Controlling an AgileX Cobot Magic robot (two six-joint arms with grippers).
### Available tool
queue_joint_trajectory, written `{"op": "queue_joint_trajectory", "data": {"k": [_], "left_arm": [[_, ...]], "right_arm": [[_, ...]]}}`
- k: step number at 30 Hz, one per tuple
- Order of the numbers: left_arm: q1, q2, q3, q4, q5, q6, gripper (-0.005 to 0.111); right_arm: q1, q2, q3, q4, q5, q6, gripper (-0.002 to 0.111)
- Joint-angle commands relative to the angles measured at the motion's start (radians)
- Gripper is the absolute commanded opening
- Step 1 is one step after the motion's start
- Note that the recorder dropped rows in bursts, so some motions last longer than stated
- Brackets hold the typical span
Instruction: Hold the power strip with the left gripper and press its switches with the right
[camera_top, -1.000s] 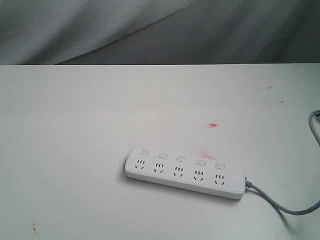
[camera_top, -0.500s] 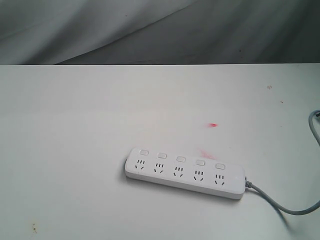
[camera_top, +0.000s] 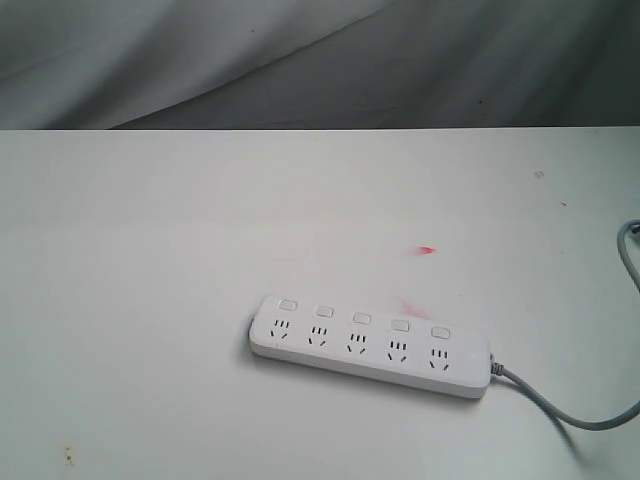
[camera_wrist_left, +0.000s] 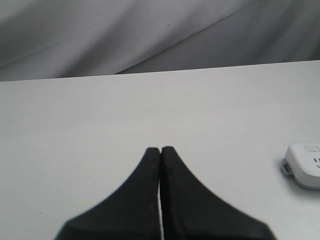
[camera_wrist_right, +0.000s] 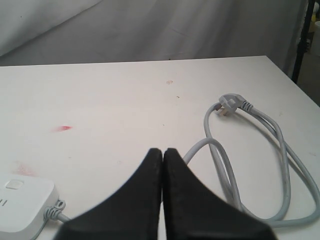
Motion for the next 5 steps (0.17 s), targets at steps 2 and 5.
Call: {"op": "queue_joint_trajectory", "data": {"k": [2, 5], "left_arm": [[-0.006, -0.004, 0.005, 0.001, -0.001, 0.000, 0.000], [-0.006, -0.004, 0.005, 0.001, -0.001, 0.000, 0.000]], "right_arm": [[-0.004, -0.006, 0.004, -0.003, -0.006, 0.001, 0.000], [-0.004, -0.006, 0.004, -0.003, -0.006, 0.001, 0.000]]}}
